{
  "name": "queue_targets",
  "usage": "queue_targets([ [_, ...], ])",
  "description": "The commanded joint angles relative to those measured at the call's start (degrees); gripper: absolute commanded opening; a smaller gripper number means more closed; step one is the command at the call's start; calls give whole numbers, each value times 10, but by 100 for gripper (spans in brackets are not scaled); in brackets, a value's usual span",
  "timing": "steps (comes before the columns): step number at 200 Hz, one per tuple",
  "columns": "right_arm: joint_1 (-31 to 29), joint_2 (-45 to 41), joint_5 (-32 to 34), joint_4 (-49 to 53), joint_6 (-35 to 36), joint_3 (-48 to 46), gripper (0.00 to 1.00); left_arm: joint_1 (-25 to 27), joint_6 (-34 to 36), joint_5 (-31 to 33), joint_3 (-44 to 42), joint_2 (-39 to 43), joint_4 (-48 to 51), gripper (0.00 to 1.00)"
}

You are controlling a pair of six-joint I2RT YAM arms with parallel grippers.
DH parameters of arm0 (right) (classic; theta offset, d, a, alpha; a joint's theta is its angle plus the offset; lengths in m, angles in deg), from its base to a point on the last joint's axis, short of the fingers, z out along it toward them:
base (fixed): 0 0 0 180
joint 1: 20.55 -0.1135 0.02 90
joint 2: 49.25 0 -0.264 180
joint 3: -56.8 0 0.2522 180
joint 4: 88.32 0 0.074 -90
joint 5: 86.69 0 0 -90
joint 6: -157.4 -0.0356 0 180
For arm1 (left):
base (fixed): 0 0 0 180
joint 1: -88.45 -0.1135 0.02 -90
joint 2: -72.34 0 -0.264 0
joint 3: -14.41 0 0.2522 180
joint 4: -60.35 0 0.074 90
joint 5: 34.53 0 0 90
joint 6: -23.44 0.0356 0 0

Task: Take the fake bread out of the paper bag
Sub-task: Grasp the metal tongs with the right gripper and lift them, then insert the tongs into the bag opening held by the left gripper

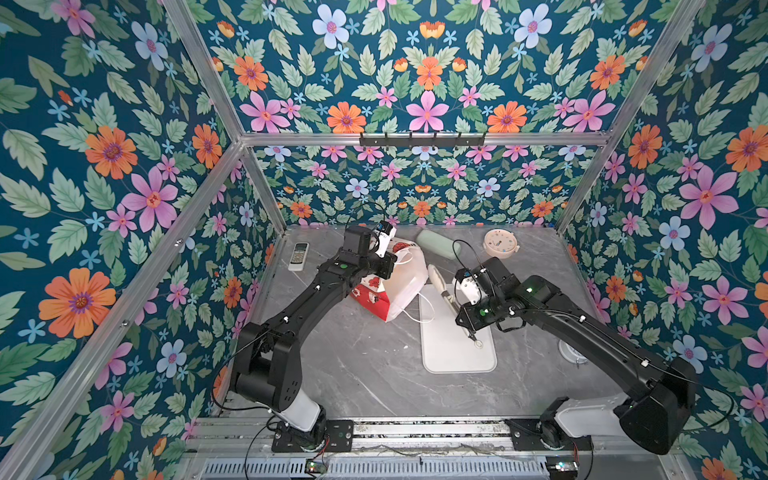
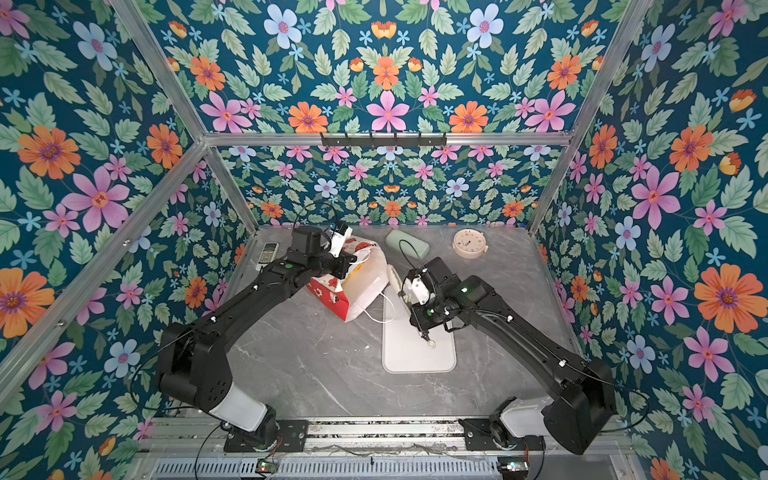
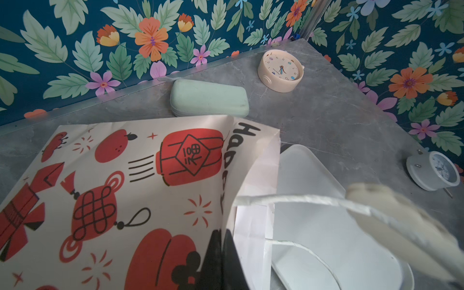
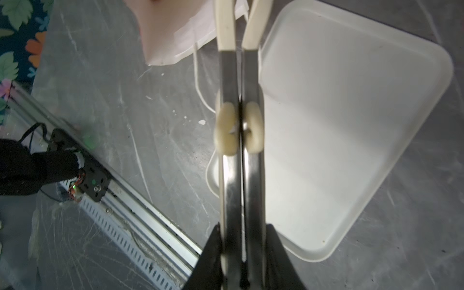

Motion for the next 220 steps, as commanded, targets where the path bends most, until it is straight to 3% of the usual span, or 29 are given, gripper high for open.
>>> queue_targets([
  [1,-16,14,-67,5,35,2,18,0,0,7,-5,10,-15,0],
  [46,-20,67,-124,-51,24,9,18,0,0,0,-16,29,-22,0],
  [106,-19,215,-147,-87,-17,108,17,0,-9,-17,-49,51,-53,0],
  [151,-12,282,-230,-74,-80,166,18,0,-12,-21,-47,47,-57,0],
  [191,35,301,-360,-185,-202,117,19,0,-10,-23,-43,45,-59,0],
  [220,44,303,-396,-221,-230,110,25,0,-2,-17,-42,46,-52,0],
])
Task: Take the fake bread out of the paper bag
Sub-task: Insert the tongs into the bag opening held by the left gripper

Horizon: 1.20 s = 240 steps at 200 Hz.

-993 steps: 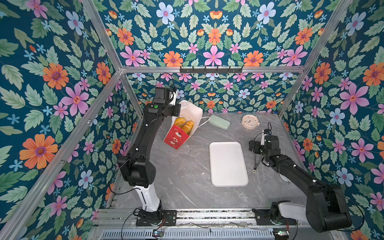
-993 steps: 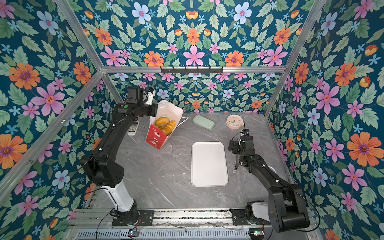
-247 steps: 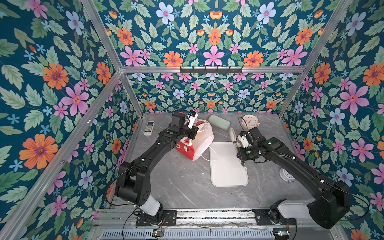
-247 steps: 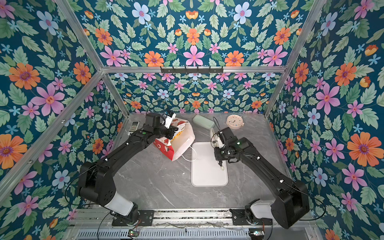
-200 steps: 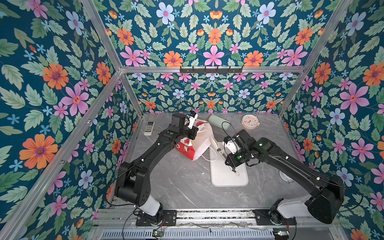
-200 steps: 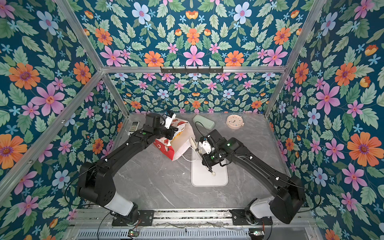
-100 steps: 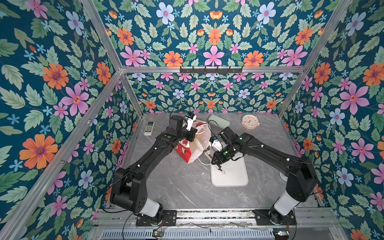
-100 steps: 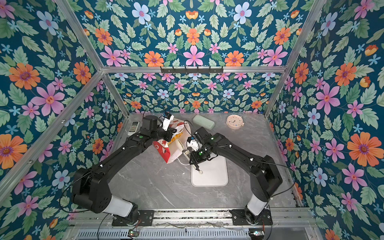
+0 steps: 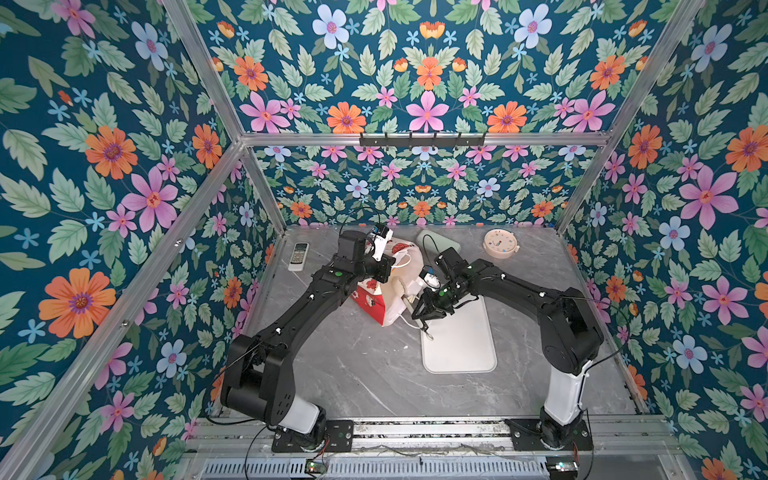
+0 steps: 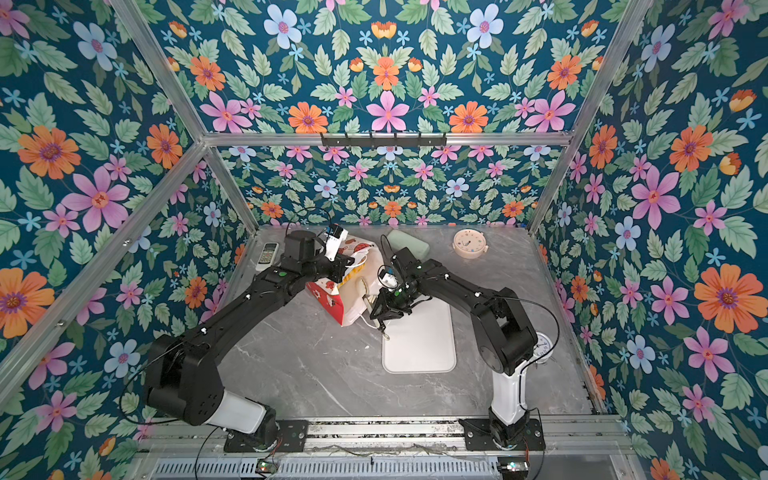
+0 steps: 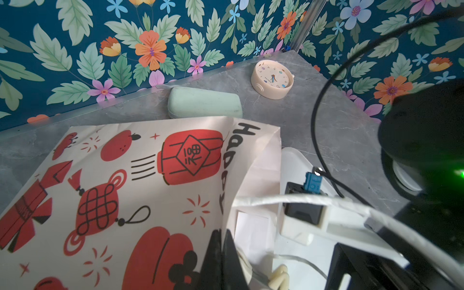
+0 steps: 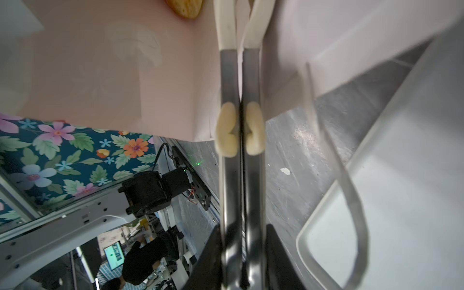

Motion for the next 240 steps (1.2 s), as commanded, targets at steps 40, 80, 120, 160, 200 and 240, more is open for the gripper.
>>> queue_targets([
  [40,2,34,-102,-74,-65,24,26,1,15,-13,-4,11,-18,0],
  [80,6,58,-111,-92,-86,45,29,7,27,-24,-11,14,-17,0],
  [120,10,76,-120,-109,-106,59,33,10,38,-29,-13,17,-12,0],
  [160,12,80,-118,-132,-129,54,34,11,46,-37,-13,21,-11,0],
  [200,14,84,-105,-165,-157,59,36,12,54,-52,-18,26,-12,0],
  [240,14,95,-83,-171,-170,73,37,13,49,-51,-14,18,-12,0],
])
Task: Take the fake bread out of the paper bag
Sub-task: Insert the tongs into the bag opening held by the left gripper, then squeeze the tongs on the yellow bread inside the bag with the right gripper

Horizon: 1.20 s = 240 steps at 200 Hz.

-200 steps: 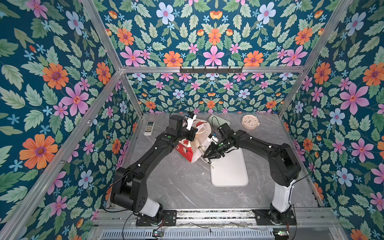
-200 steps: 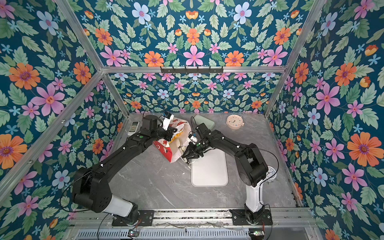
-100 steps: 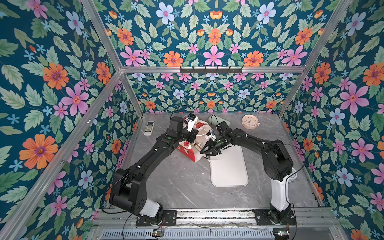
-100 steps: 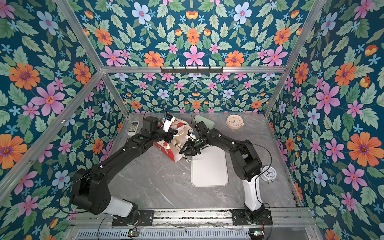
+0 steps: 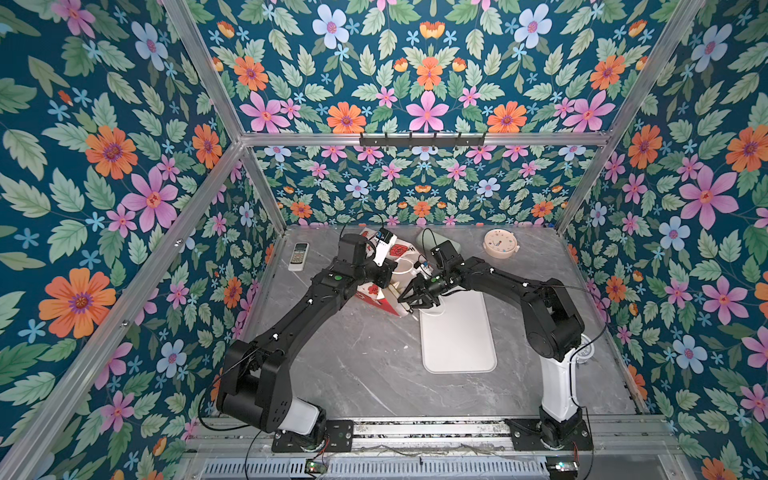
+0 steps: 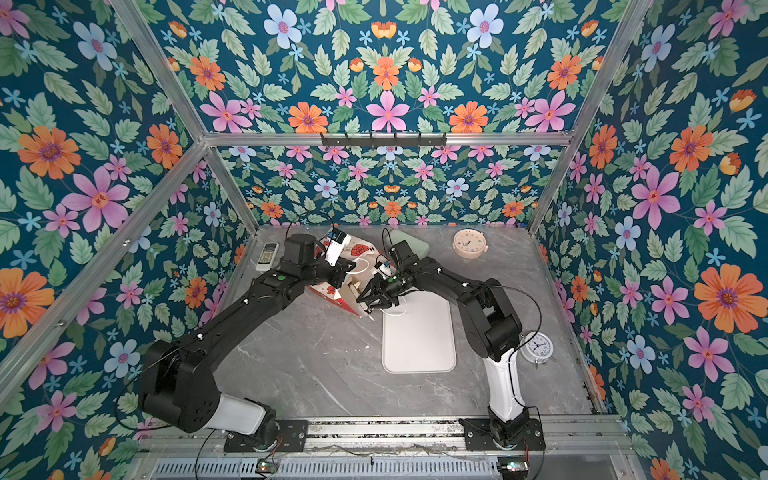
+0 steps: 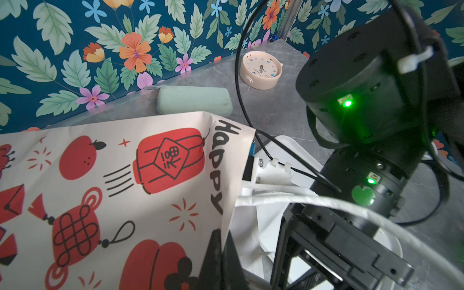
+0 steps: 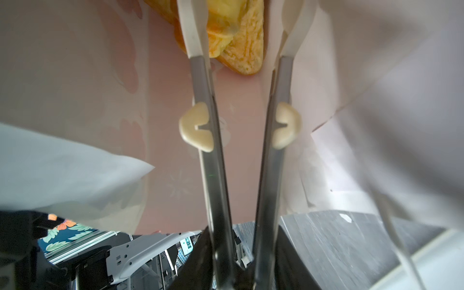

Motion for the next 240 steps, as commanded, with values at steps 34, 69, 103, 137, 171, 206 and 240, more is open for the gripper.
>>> queue_targets([
  [34,-5,12,11,-46,-9,21,38,3,-6,-18,18,-20,-20,0],
  [69,-8,22,11,-65,-13,23,38,3,-11,-15,31,-33,-21,0],
  [103,-12,38,16,-58,-11,25,38,3,-14,-13,39,-36,-23,0],
  [137,-11,40,27,-59,-12,19,38,3,-13,-15,41,-37,-20,0],
  [171,-12,55,27,-73,-20,21,27,3,-10,-14,36,-29,-24,0],
  [206,-12,35,41,-74,-19,12,10,3,-12,11,33,-26,-24,0],
  [240,-11,-10,56,-58,-10,-5,9,3,-22,26,30,-34,-35,0],
])
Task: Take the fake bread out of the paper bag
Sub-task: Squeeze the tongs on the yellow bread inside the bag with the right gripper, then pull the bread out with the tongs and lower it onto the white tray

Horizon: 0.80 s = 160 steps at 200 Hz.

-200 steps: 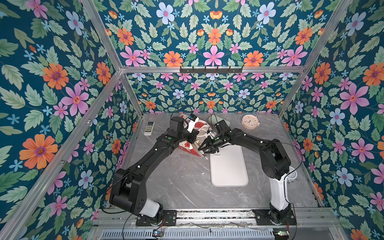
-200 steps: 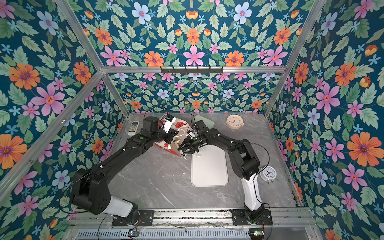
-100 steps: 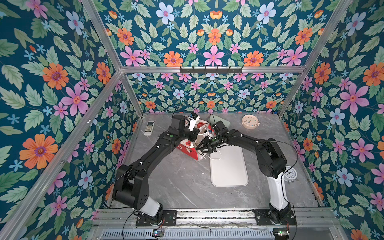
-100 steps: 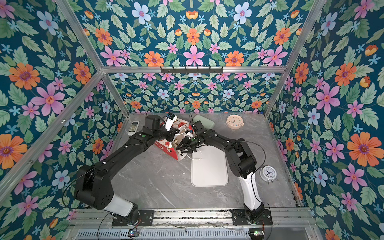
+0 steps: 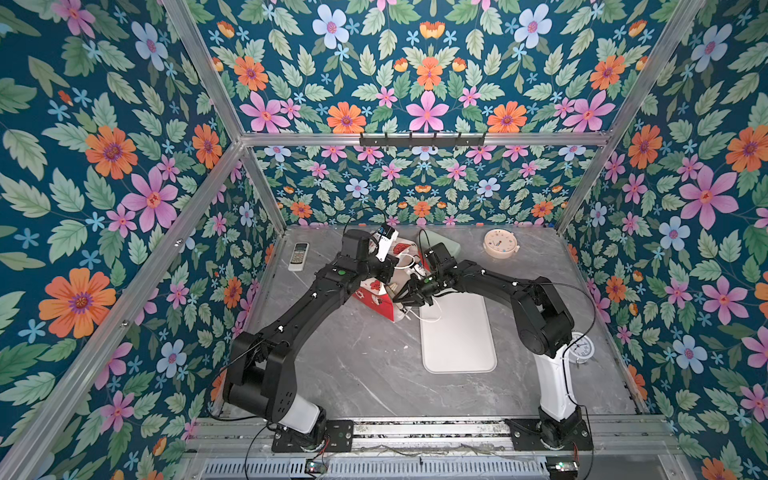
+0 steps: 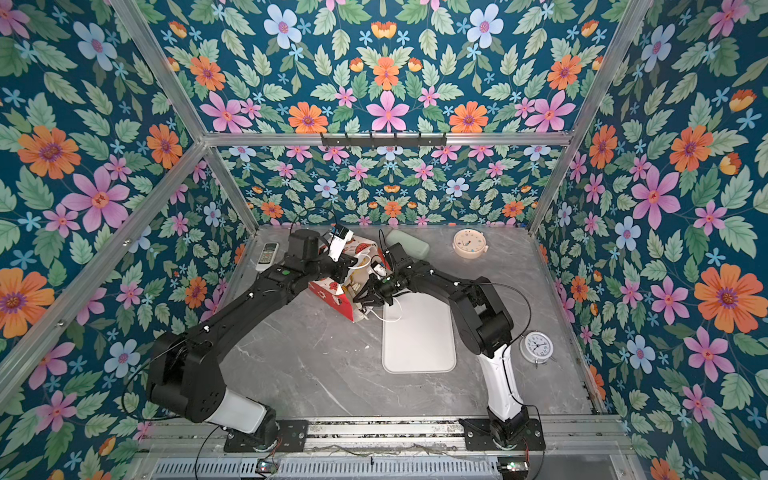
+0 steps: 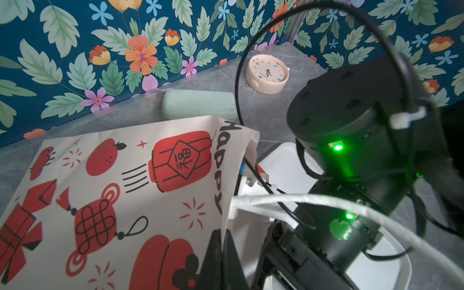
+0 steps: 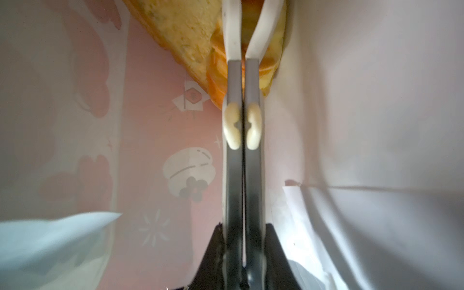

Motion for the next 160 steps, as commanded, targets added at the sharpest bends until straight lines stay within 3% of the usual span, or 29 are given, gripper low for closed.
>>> queue_targets([
  [1,1,-32,19,-3,12,-9,9,1,-9,9,-1,-4,-32,0],
  [81,1,-119,50,103,71,-47,9,1,-22,68,4,-15,-55,0],
  [160,2,-199,66,147,99,-74,9,1,-16,78,1,-24,-55,0],
])
